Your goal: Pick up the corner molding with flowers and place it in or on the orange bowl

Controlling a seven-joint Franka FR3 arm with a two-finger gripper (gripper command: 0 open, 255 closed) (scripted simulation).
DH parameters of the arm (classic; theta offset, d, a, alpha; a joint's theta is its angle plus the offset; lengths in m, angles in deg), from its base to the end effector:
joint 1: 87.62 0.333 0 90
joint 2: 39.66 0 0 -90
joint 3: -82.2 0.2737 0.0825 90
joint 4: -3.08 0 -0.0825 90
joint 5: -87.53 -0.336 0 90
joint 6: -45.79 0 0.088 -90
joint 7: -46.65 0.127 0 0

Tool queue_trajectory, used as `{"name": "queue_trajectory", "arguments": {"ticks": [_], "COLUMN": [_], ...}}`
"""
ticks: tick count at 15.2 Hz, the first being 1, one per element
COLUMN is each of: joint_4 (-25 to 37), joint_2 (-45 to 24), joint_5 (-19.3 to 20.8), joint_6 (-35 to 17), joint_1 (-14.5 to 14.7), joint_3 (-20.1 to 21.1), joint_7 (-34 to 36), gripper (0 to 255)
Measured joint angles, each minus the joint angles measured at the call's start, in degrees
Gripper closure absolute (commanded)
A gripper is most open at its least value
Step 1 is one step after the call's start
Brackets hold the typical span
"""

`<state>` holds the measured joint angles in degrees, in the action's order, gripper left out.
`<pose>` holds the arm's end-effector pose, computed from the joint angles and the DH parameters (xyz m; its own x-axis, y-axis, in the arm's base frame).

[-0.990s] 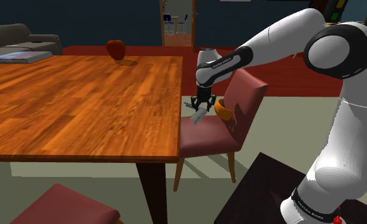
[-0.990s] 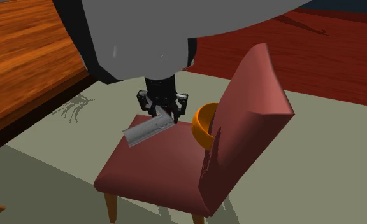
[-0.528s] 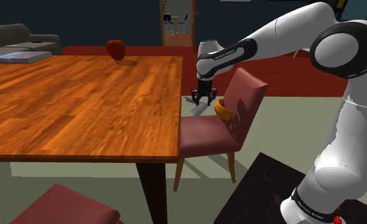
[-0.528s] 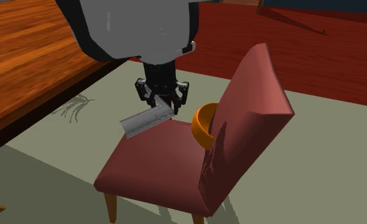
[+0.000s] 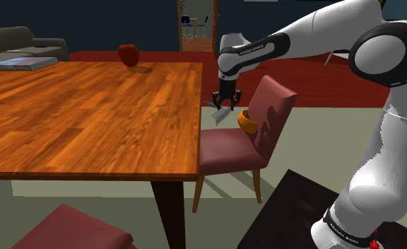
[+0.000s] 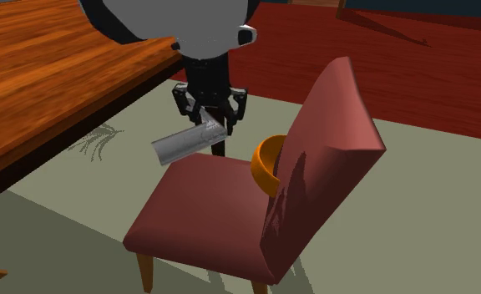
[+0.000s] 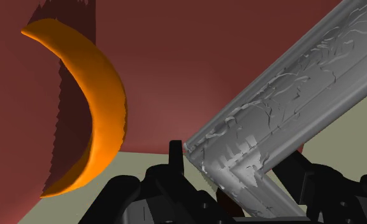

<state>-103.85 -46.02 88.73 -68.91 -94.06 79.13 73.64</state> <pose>0.5370 -0.0910 0.4141 0.8088 -0.5872 0.0334 -0.5877 -0.8090 0.0113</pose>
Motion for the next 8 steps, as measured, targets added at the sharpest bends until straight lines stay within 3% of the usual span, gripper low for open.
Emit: {"name": "queue_trajectory", "arguments": {"ticks": [6, 8], "joint_4": [3.31, 1.49], "joint_2": [0.99, 2.65], "joint_5": [0.02, 0.04], "joint_6": [4.29, 4.11], "joint_1": [0.03, -0.76], "joint_3": [0.02, -0.65], "joint_7": [-0.04, -1.48], "gripper": [255, 255]}}
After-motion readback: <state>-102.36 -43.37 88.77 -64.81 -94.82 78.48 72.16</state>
